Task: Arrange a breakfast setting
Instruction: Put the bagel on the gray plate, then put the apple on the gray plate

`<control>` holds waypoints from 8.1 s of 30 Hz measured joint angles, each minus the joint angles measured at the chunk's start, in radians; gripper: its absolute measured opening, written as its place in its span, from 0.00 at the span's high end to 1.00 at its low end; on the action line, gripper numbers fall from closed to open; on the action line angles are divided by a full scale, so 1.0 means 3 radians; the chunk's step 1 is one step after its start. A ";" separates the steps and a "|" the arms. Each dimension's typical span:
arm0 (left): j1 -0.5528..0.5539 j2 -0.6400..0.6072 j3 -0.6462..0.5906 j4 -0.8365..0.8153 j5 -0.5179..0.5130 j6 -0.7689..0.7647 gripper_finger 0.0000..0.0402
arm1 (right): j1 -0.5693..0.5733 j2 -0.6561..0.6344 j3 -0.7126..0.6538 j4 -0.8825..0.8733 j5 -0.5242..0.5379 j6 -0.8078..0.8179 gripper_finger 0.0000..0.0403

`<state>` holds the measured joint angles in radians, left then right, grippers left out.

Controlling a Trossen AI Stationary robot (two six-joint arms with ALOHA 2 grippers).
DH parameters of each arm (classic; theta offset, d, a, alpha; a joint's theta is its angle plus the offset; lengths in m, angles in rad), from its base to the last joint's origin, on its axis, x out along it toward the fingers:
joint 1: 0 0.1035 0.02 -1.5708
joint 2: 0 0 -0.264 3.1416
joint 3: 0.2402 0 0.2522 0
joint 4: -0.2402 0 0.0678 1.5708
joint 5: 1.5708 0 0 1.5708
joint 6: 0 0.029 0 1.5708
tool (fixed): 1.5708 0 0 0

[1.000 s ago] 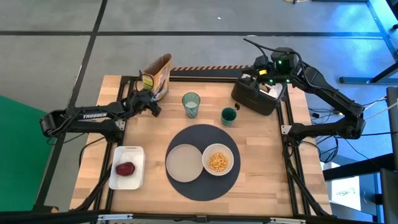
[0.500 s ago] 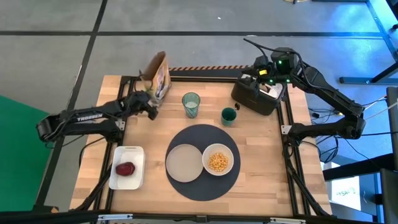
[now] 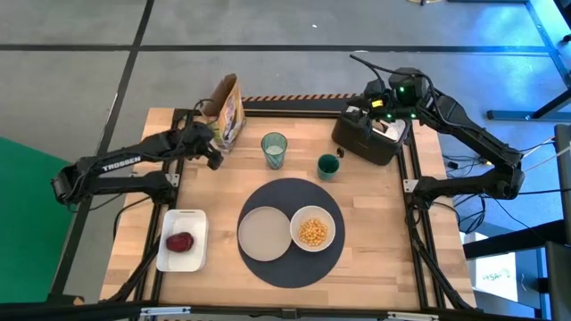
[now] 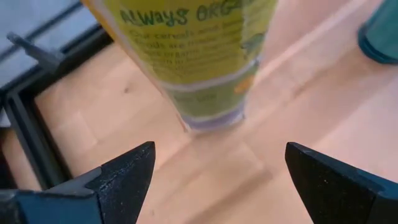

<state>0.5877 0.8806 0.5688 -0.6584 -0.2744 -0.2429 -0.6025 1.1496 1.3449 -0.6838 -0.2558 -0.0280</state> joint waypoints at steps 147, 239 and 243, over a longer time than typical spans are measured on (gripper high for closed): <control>-0.1655 0.2279 0.2532 0.2671 0.0213 -0.0550 0.77 | 0.0636 0.0226 0.0698 -0.0165 -0.0749 0.0696 0.98; -0.4705 0.1329 0.0918 -0.1592 0.1401 -0.2472 0.09 | 0.1375 0.0000 0.0698 -0.0723 0.0602 0.1243 0.53; -0.4705 0.1184 0.0676 -0.1484 0.1393 -0.2387 0.10 | 0.1517 0.0021 0.0698 -0.0610 0.0763 0.1458 0.53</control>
<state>-0.8238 1.2357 0.7717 -1.1035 0.1435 -0.9589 -0.1473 1.1558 1.5543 -0.8668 -0.0268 0.4095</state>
